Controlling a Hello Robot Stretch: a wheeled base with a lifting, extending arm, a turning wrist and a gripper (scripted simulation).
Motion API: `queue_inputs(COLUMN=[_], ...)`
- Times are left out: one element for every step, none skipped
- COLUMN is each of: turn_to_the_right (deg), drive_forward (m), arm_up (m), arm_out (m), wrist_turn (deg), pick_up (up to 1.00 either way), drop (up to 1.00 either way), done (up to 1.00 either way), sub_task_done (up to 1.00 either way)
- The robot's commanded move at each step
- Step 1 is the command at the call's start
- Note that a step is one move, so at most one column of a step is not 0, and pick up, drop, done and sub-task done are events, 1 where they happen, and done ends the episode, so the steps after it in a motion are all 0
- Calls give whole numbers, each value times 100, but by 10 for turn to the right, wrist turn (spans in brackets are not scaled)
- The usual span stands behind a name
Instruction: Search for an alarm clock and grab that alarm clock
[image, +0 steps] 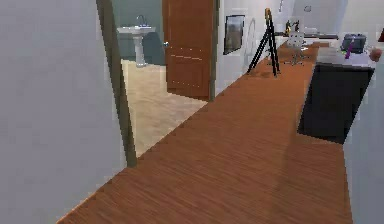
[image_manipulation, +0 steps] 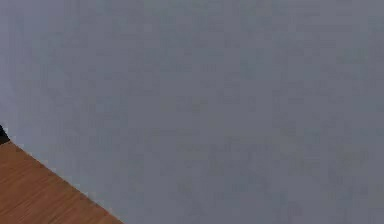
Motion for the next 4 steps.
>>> queue_inputs(turn_to_the_right=[0, -30, 0, -120], drive_forward=[100, 0, 65, 0], arm_up=[0, 0, 0, 0], arm_out=[0, 0, 0, 0], wrist_turn=[0, 0, 0, 0], pick_up=[0, 0, 0, 0], drop=[0, 0, 0, 0], done=[0, 0, 0, 0], sub_task_done=[0, 0, 0, 0])
